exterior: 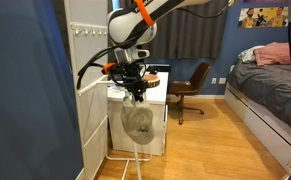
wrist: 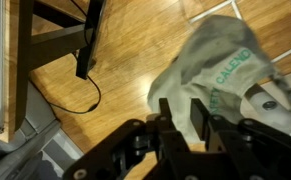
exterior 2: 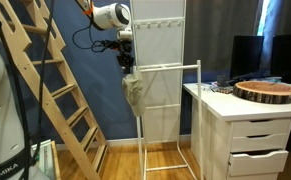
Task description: Hang the cap onto the rack
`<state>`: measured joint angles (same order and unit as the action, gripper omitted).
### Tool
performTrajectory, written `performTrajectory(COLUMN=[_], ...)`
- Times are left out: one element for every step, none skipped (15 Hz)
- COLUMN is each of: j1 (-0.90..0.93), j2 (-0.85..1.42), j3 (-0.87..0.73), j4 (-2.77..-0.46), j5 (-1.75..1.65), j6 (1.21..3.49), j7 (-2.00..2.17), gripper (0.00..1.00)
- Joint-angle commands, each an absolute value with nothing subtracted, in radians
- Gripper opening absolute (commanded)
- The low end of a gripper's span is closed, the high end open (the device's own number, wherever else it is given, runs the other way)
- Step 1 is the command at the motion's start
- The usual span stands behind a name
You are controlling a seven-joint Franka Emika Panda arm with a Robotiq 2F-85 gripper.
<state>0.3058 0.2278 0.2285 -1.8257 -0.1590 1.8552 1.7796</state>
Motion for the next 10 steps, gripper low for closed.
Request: performTrajectory(j1=[0.306,0.302,0.298,0.291,0.283,0.272,0.261,0.248,0.235,0.222], j2=[0.219,0.195,0.169,0.136,0.105,0.074,0.045,0.012,-0.02,-0.05], j3=[0.219,0.217,0.214,0.211,0.206,0.2,0.196,0.192,0.188,0.186], j4=[-1.811,-1.831,-1.851,-1.88,-1.903,-1.929,-1.951,-1.982,-2.011,-2.038], j5=[-0.136,-0.155,-0.169,-0.181,-0.187,-0.189,-0.188,-0.168,-0.149,-0.122], j6=[1.846,1.881,1.914,1.97,2.0,2.037,2.069,2.109,2.14,2.162], j7=[1.721,1.69,1.661,1.613,1.564,1.513,1.457,1.394,1.322,1.243], gripper=[0.6,0.68,0.74,0.82,0.88,0.96,0.99,1.0,1.0,1.0])
